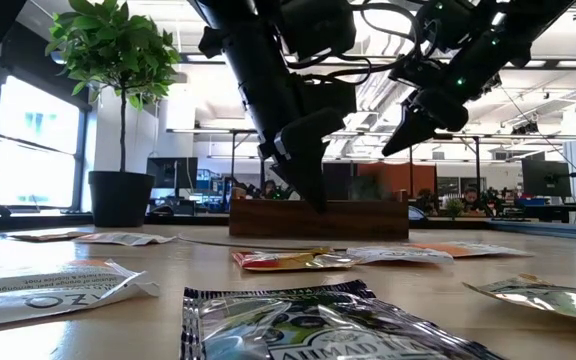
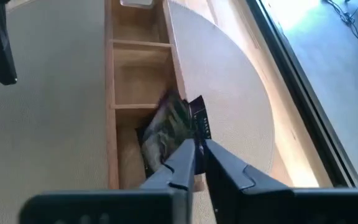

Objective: Pick & Place Tea
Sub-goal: Put the purple tea bag into the right section of the wooden organizer

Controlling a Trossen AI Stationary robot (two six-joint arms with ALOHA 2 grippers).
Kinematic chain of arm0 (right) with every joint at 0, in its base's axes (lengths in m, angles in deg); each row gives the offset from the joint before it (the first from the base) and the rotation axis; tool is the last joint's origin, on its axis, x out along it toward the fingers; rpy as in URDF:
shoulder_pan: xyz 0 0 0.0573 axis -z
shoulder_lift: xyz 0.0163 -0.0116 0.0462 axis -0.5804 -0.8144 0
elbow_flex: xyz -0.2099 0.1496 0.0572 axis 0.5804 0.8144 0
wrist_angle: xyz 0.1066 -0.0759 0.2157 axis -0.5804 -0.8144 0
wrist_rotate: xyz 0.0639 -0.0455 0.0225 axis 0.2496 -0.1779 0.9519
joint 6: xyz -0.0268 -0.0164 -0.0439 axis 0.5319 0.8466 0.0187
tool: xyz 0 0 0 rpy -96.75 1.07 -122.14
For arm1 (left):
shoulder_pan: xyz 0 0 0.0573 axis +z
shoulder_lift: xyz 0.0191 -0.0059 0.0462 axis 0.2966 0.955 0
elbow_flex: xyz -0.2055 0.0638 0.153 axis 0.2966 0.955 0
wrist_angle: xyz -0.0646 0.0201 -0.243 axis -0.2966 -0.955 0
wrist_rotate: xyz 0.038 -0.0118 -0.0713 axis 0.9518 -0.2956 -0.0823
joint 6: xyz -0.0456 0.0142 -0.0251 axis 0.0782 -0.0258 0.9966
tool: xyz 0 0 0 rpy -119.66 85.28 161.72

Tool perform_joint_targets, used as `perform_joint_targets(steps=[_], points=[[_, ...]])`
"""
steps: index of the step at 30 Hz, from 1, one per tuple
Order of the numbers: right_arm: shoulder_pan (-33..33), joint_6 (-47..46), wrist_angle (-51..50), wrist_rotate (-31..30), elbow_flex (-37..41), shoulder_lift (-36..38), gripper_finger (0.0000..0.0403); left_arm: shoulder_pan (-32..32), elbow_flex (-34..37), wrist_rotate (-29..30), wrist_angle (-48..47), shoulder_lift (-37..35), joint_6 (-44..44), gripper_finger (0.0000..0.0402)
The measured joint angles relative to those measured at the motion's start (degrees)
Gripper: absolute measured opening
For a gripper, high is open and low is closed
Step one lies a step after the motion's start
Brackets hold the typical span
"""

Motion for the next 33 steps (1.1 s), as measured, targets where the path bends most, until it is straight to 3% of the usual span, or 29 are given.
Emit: perform_joint_targets(steps=[9, 20, 25, 33], points=[[-0.02, 0.79, 0.05, -2.23, 0.00, 0.02, 0.0107, 0.00, 0.00, -0.28, -0.58, -0.02, 0.00, 0.0000], [-0.04, -1.47, -0.32, 3.03, -0.02, -0.55, 0.0087, -0.35, 0.20, 1.43, -15.47, -6.38, 5.12, 0.0000], [-0.07, 0.37, 3.89, 5.68, -0.02, -5.12, 0.0092, -1.31, 0.10, 3.09, -22.85, -11.58, 7.70, 0.0000], [0.12, 3.56, 13.28, -5.66, -0.09, -11.66, 0.0140, -2.60, 0.06, 8.66, -31.66, -17.06, 13.56, 0.0000]])
